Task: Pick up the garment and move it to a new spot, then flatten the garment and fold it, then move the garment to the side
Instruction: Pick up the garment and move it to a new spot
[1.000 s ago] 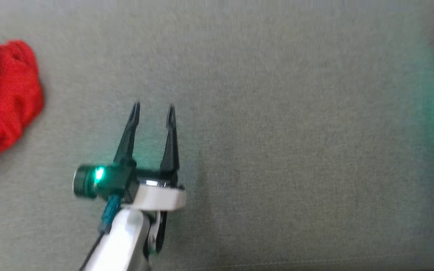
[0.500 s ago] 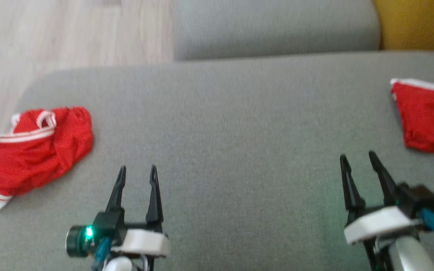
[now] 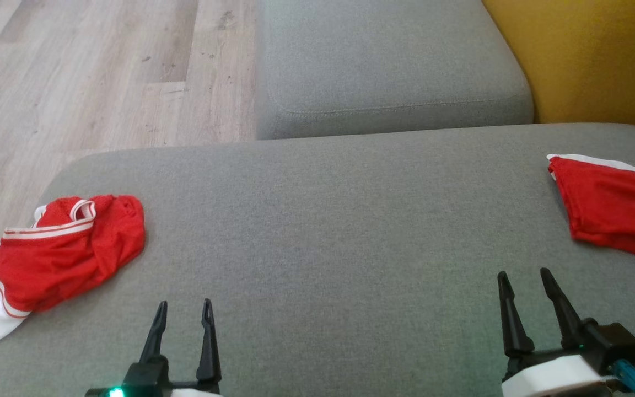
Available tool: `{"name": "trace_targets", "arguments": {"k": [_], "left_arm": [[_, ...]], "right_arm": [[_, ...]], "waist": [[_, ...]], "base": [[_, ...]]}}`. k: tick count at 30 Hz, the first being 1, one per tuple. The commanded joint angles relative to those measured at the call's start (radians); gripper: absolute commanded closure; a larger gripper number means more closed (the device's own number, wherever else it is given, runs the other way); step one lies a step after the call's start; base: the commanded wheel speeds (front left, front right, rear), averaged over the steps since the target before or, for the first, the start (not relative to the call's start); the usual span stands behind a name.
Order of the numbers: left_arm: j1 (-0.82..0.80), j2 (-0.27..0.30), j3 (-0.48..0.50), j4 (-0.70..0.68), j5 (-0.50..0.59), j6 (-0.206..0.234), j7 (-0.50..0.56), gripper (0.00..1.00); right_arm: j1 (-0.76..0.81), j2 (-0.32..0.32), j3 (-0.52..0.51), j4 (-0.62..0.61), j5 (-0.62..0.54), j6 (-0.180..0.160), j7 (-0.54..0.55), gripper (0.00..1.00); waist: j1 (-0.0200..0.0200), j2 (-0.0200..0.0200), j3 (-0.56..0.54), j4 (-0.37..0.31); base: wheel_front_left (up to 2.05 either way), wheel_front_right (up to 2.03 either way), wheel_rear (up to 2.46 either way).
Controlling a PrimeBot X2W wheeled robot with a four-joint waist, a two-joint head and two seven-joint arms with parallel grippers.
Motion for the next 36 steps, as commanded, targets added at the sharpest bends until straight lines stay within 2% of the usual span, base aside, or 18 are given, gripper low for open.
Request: {"name": "trace_targets", "arguments": {"k": [1,9,13,18,23,28,36], "left_arm": [[-0.043,-0.002,0.045,-0.031,0.011,-0.008,-0.005,0.00],[-0.047,-0.002,0.057,-0.024,0.028,-0.021,-0.005,0.00],[-0.054,-0.002,0.056,-0.024,0.031,-0.022,-0.005,0.00],[-0.079,-0.002,0.045,-0.032,0.042,-0.024,-0.005,0.00],[-0.088,-0.002,0.039,-0.066,0.040,-0.014,-0.005,0.00],[-0.080,-0.002,0.078,-0.099,0.045,0.000,-0.005,0.00],[-0.079,-0.002,0.160,-0.146,0.043,0.011,-0.005,0.00]], "right_arm": [[-0.033,-0.005,0.016,-0.022,0.003,-0.001,-0.011,0.00],[-0.032,-0.003,0.000,0.000,0.015,-0.001,-0.011,0.00],[-0.027,-0.002,-0.005,0.007,0.023,-0.001,-0.011,0.00],[-0.024,-0.002,-0.018,0.013,0.041,-0.001,-0.011,0.00],[-0.033,-0.002,-0.049,0.009,0.053,-0.001,-0.011,0.00],[-0.058,-0.002,-0.082,0.008,0.037,-0.001,-0.011,0.00],[-0.105,-0.040,-0.065,0.024,0.026,-0.001,-0.011,0.00]], "waist": [[0.0001,-0.0001,0.000,0.003],[0.0001,-0.0001,0.004,0.016],[0.0001,-0.0001,0.014,0.051],[0.0001,-0.0001,0.040,0.165],[0.0001,-0.0001,0.077,0.332],[0.0001,-0.0001,0.114,0.471],[0.0001,-0.0001,0.174,0.523]], "base": [[0.00,0.00,0.00],[0.00,0.00,0.00],[0.00,0.00,0.00],[0.00,0.00,0.00],[0.00,0.00,0.00],[0.00,0.00,0.00],[0.00,0.00,0.00]]}}
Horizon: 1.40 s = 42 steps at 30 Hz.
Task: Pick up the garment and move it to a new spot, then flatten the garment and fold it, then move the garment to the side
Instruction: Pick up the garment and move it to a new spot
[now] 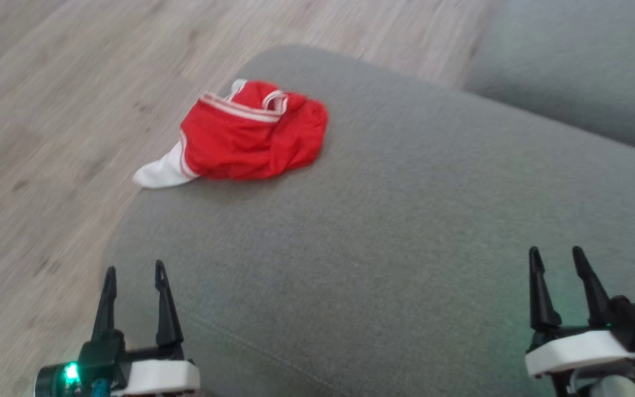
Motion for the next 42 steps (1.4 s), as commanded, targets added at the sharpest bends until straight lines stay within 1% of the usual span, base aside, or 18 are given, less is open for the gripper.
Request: {"name": "trace_targets", "arguments": {"k": [1,4,6,7,10,13,14,15,18,23,26,29,32,34,35,36,37,42], "left_arm": [[-0.056,-0.002,0.032,-0.036,0.006,-0.004,-0.005,0.00],[-0.122,-0.002,0.024,-0.026,0.011,-0.030,-0.005,0.00],[-0.196,-0.002,0.022,-0.014,0.012,-0.048,-0.005,0.00],[-0.289,-0.002,0.022,0.011,0.007,-0.067,-0.005,0.00],[-0.453,0.003,0.039,0.081,-0.002,-0.093,-0.005,0.00],[-0.640,0.024,0.067,0.207,-0.024,-0.118,-0.005,0.00],[-0.701,0.038,0.078,0.259,-0.027,-0.120,-0.004,0.00],[-0.701,0.038,0.078,0.259,-0.027,-0.120,-0.004,0.00],[-0.867,0.080,0.113,0.422,-0.047,-0.114,0.038,0.00],[-1.049,0.123,0.164,0.661,-0.083,-0.078,0.101,0.00],[-1.105,0.119,0.189,0.798,-0.119,-0.072,0.153,0.00],[-1.135,0.102,0.204,0.906,-0.151,-0.082,0.185,0.00],[-1.143,0.088,0.203,0.979,-0.160,-0.087,0.180,0.00],[-1.147,0.078,0.195,1.006,-0.163,-0.108,0.155,0.00],[-1.150,0.076,0.193,1.012,-0.164,-0.119,0.132,0.49],[-1.153,0.075,0.189,1.015,-0.163,-0.126,0.104,0.85],[-1.156,0.074,0.183,1.017,-0.159,-0.134,0.079,1.00],[-1.187,0.100,0.136,0.984,-0.112,-0.153,0.007,1.00]], "right_arm": [[-0.026,-0.036,0.017,-0.024,-0.004,-0.001,-0.011,0.00],[-0.025,-0.064,0.005,-0.040,-0.010,-0.001,-0.011,0.00],[-0.039,-0.097,0.010,-0.057,-0.019,-0.001,-0.011,0.00],[-0.063,-0.138,0.016,-0.074,-0.023,-0.001,-0.011,0.00],[-0.101,-0.198,0.023,-0.100,-0.023,-0.001,-0.011,0.00],[-0.143,-0.259,0.041,-0.124,-0.025,-0.001,-0.011,0.00],[-0.158,-0.278,0.049,-0.129,-0.026,-0.001,-0.011,0.00],[-0.158,-0.278,0.049,-0.129,-0.026,-0.001,-0.011,0.00],[-0.201,-0.327,0.055,-0.143,-0.023,-0.001,-0.011,0.00],[-0.233,-0.380,0.029,-0.175,-0.017,-0.001,-0.011,0.00],[-0.230,-0.396,0.014,-0.182,-0.012,-0.001,-0.011,0.00],[-0.230,-0.401,0.010,-0.183,-0.012,-0.001,-0.011,0.00],[-0.231,-0.394,0.007,-0.184,-0.016,-0.001,-0.011,0.00],[-0.229,-0.393,0.010,-0.174,-0.018,-0.001,-0.011,0.00],[-0.231,-0.393,0.012,-0.169,-0.020,-0.001,-0.011,0.00],[-0.234,-0.391,0.013,-0.164,-0.022,-0.001,-0.011,0.00],[-0.237,-0.388,0.015,-0.159,-0.023,-0.001,-0.011,0.00],[-0.256,-0.358,0.044,-0.138,-0.027,-0.001,-0.011,0.00]], "waist": [[-0.0003,0.0000,0.033,0.029],[-0.0003,0.0000,0.091,0.037],[-0.0003,0.0000,0.153,0.019],[-0.0003,0.0000,0.220,-0.005],[-0.0003,0.0000,0.314,-0.044],[-0.0003,0.0000,0.397,-0.087],[-0.0003,0.0000,0.419,-0.103],[-0.0003,0.0000,0.419,-0.103],[-0.0003,0.0000,0.475,-0.149],[-0.0003,0.0000,0.556,-0.196],[-0.0003,0.0000,0.594,-0.206],[-0.0003,0.0000,0.621,-0.208],[-0.0003,0.0000,0.632,-0.199],[-0.0003,0.0000,0.634,-0.187],[-0.0003,0.0000,0.632,-0.181],[-0.0003,0.0000,0.628,-0.175],[-0.0003,0.0000,0.620,-0.169],[-0.0003,0.0000,0.542,-0.163]], "base": [[0.00,0.00,0.00],[0.00,0.00,0.00],[0.00,0.00,0.00],[0.00,0.00,0.00],[0.00,0.00,0.00],[0.00,0.00,0.00],[0.00,0.00,0.00],[0.00,0.00,0.00],[0.00,0.00,0.00],[0.00,0.00,0.00],[0.00,0.00,0.00],[0.00,0.00,0.00],[0.00,0.00,0.00],[0.00,0.00,0.00],[0.00,0.00,0.00],[0.00,0.00,0.00],[0.00,0.00,0.00],[0.00,0.00,0.00]]}}
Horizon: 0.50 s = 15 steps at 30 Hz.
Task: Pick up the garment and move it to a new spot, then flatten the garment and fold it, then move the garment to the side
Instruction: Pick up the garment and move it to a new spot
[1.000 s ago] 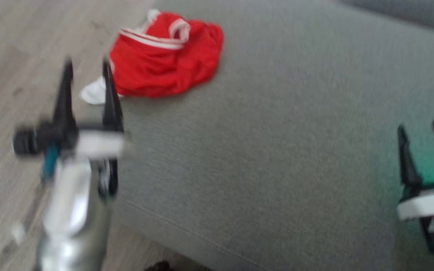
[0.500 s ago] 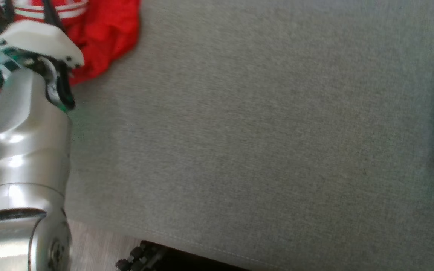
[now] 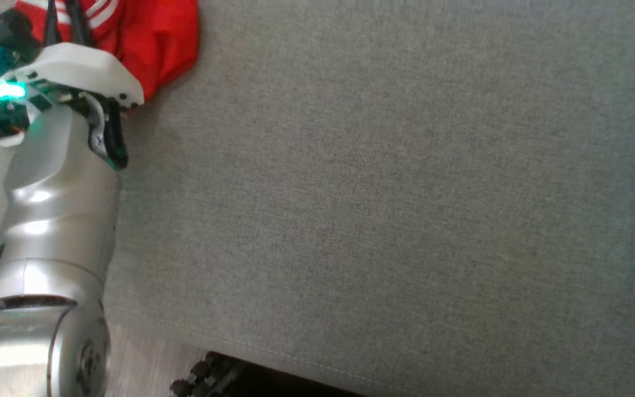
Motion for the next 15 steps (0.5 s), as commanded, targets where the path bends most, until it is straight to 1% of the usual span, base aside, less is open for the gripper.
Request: {"name": "trace_targets", "arguments": {"k": [1,4,8,12,15], "left_arm": [[-0.029,0.067,0.000,-0.045,0.016,-0.004,-0.014,1.00],[-0.053,0.082,-0.039,-0.114,0.055,-0.024,-0.020,1.00],[-0.067,0.075,-0.091,-0.258,0.095,-0.065,-0.021,1.00],[-0.078,0.053,-0.149,-0.357,0.110,-0.103,-0.021,1.00],[-0.093,0.039,-0.193,-0.418,0.107,-0.119,-0.008,1.00]], "right_arm": [[0.021,0.030,0.057,0.037,-0.005,-0.001,0.014,0.00],[0.020,0.072,0.074,0.055,-0.003,-0.001,0.014,0.00],[0.047,0.142,0.085,0.070,0.011,-0.001,0.014,0.00],[0.099,0.209,0.081,0.075,0.009,-0.001,0.014,0.00],[0.133,0.246,0.079,0.070,0.004,-0.001,0.014,0.00]], "waist": [[-0.0001,0.0000,-0.060,-0.005],[-0.0001,0.0000,-0.145,-0.029],[-0.0001,0.0000,-0.278,-0.083],[-0.0001,0.0000,-0.396,-0.162],[-0.0001,0.0000,-0.455,-0.237]], "base": [[0.00,0.00,0.00],[0.00,0.00,0.00],[0.00,0.00,0.00],[0.00,0.00,0.00],[0.00,0.00,0.00]]}}
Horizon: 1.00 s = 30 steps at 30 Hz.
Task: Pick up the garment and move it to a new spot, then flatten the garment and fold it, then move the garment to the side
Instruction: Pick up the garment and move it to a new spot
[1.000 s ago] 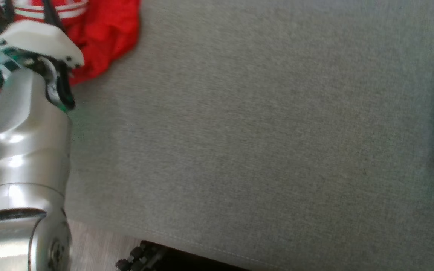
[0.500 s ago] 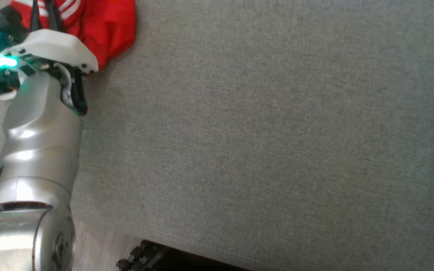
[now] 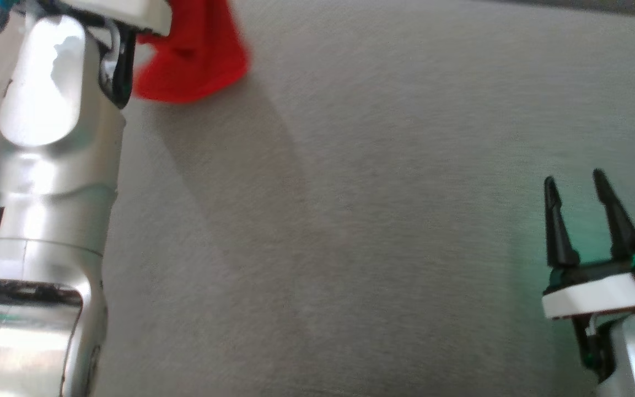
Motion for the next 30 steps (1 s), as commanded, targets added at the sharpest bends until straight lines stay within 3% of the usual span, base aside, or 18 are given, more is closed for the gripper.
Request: {"name": "trace_targets", "arguments": {"k": [1,2,9,15,22,23,24,27,30], "left_arm": [[-0.061,0.024,-0.008,-0.076,-0.007,-0.007,0.016,1.00],[-0.061,0.024,-0.008,-0.076,-0.007,-0.007,0.016,1.00],[-0.039,-0.011,-0.074,-0.222,-0.072,-0.015,0.075,1.00],[0.105,-0.036,-0.140,-0.266,-0.135,-0.016,0.105,1.00],[0.424,-0.050,-0.375,-0.177,-0.243,-0.017,0.039,1.00],[0.468,-0.050,-0.416,-0.160,-0.270,-0.017,0.029,0.61],[0.509,-0.050,-0.449,-0.144,-0.293,-0.017,0.020,0.00],[0.616,-0.050,-0.511,-0.114,-0.350,-0.015,0.000,0.00],[0.709,-0.050,-0.500,-0.176,-0.375,0.037,-0.005,0.00]], "right_arm": [[0.015,0.013,0.015,-0.034,-0.004,-0.001,0.000,0.00],[0.015,0.013,0.015,-0.034,-0.004,-0.001,0.000,0.00],[0.044,0.076,0.023,-0.054,-0.002,-0.001,0.000,0.00],[0.050,0.101,0.055,-0.046,0.009,-0.001,0.000,0.00],[0.052,0.114,0.069,-0.034,0.021,-0.001,0.000,0.00],[0.053,0.115,0.074,-0.032,0.028,-0.001,0.000,0.00],[0.056,0.116,0.076,-0.030,0.033,-0.001,0.000,0.00],[0.074,0.112,0.074,-0.019,0.041,-0.001,0.000,0.00],[0.105,0.107,0.060,-0.012,0.045,-0.001,0.000,0.00]], "waist": [[0.0003,0.0000,-0.137,-0.164],[0.0003,0.0000,-0.137,-0.164],[0.0003,0.0000,-0.142,-0.348],[0.0003,0.0000,-0.105,-0.471],[0.0003,0.0000,-0.075,-0.520],[0.0003,0.0000,-0.078,-0.520],[0.0003,0.0000,-0.084,-0.517],[0.0003,0.0000,-0.116,-0.493],[0.0003,0.0000,-0.166,-0.446]], "base": [[0.00,0.00,0.00],[0.00,0.00,0.00],[0.00,0.00,0.00],[0.00,0.00,0.00],[0.00,0.00,0.00],[0.00,0.00,0.00],[0.00,0.00,0.00],[0.00,0.00,0.00],[0.00,0.00,0.00]]}}
